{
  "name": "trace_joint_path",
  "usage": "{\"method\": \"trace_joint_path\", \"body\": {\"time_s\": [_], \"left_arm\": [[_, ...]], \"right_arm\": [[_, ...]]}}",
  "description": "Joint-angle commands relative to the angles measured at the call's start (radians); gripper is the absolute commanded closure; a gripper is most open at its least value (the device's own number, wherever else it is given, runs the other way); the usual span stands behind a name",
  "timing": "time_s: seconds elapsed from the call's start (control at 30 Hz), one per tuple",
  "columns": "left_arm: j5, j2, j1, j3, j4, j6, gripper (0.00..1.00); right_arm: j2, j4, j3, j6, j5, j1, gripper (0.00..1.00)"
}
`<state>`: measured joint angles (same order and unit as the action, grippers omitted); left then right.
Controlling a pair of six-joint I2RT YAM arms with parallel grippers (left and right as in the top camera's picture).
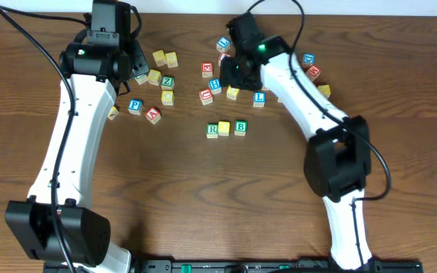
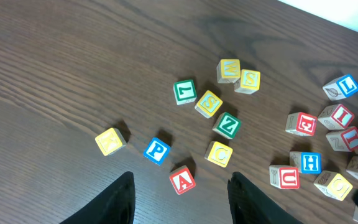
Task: Spell out ROBOT
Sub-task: 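Grasp a second yellow O block with the right gripper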
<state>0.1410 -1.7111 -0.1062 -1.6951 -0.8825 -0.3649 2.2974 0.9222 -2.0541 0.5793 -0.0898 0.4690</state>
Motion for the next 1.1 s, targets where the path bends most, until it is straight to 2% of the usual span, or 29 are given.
{"method": "trace_joint_path", "body": {"time_s": [0.0,0.43,0.57,0.73,0.9,1.07], "left_arm": [[0.01,-0.01,0.005,0.004,0.0,0.013,0.52],[0.01,-0.01,0.005,0.005,0.001,0.013,0.51],[0.01,-0.01,0.005,0.005,0.001,0.013,0.51],[0.01,-0.01,0.005,0.005,0.001,0.013,0.51],[0.01,-0.01,0.005,0.005,0.002,0.013,0.51],[0.01,-0.01,0.005,0.005,0.005,0.013,0.51]], "right_arm": [[0.026,-0.01,-0.029,0.064,0.085,0.008,0.46],[0.143,-0.081,-0.027,0.082,0.108,0.008,0.45],[0.145,-0.088,-0.027,0.082,0.108,0.009,0.5],[0.146,-0.069,-0.026,0.077,0.11,0.011,0.61],[0.172,-0.049,-0.025,0.077,0.117,0.011,0.65],[0.184,-0.044,-0.026,0.004,0.118,0.01,0.7]]}}
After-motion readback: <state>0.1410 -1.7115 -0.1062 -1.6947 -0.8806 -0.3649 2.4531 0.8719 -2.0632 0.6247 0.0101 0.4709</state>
